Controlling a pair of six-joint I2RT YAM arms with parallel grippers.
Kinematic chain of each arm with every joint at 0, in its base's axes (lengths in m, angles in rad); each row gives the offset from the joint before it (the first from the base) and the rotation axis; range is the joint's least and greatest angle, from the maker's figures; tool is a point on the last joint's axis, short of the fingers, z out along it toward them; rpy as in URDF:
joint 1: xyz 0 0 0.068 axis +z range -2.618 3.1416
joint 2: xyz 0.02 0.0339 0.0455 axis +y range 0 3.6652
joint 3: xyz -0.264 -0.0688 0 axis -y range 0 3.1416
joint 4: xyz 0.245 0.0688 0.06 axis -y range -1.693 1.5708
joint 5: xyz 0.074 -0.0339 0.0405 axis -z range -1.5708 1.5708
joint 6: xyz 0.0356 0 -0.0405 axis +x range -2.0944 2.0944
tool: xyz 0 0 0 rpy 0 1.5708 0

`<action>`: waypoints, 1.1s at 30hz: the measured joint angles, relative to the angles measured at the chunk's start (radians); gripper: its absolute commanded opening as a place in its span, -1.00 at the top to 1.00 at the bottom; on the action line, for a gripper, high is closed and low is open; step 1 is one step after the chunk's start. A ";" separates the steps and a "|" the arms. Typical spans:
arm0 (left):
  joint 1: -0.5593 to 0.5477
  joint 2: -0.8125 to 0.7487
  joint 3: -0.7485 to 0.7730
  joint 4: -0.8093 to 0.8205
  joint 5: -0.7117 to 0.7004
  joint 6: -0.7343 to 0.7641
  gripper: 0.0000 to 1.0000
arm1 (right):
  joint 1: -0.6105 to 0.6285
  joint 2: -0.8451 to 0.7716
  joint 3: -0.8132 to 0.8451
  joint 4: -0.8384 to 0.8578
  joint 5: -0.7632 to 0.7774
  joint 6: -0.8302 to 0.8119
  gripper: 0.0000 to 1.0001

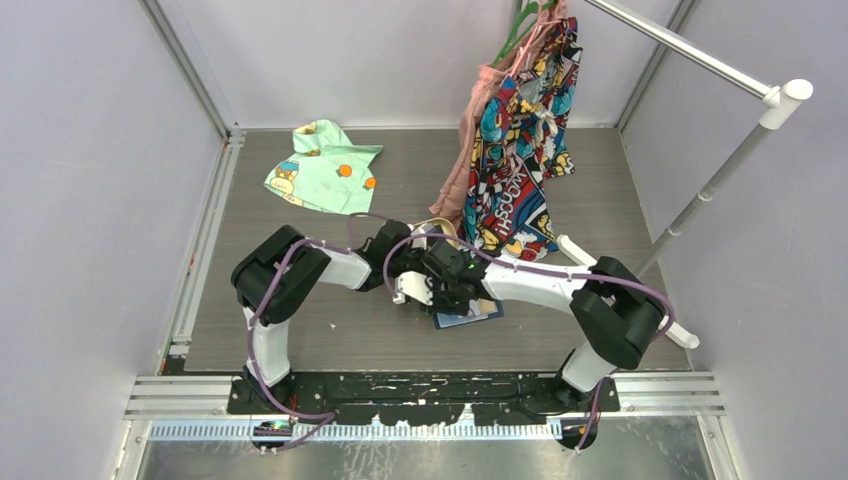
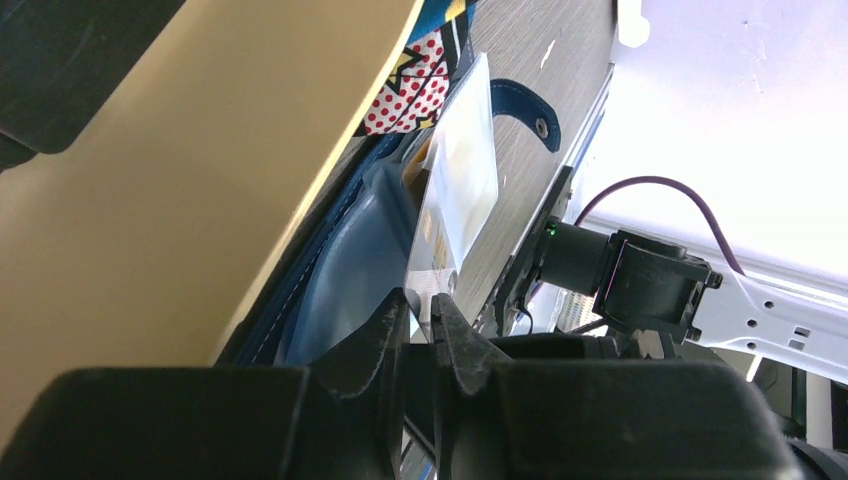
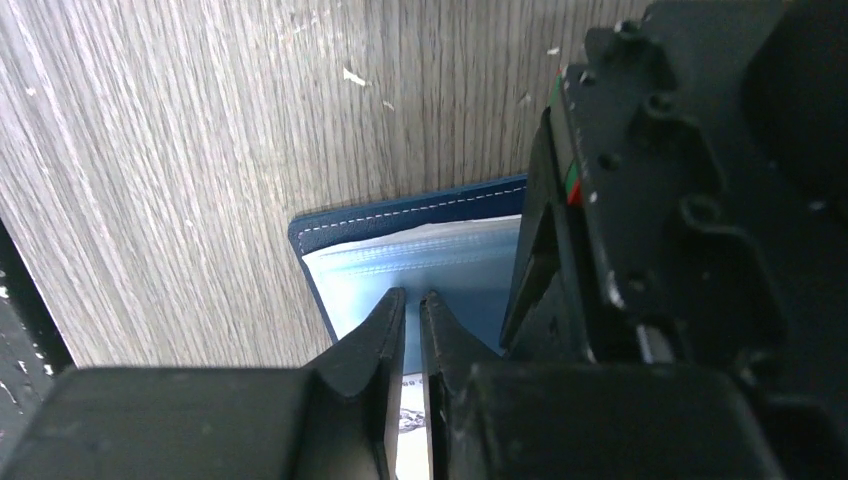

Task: Put the credit cards into the card holder
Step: Insert the credit card into the card holder.

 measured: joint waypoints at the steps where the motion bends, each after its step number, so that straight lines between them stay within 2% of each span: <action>1: 0.000 0.000 0.000 0.000 0.000 0.000 0.66 | 0.000 -0.010 -0.008 0.000 0.010 -0.003 0.66; 12: -0.001 0.000 0.007 0.000 -0.002 0.003 0.48 | -0.010 -0.023 -0.023 -0.003 0.038 -0.011 0.66; 33: 0.001 -0.021 0.020 -0.082 -0.058 0.008 0.40 | -0.081 -0.049 -0.043 -0.019 0.058 -0.019 0.66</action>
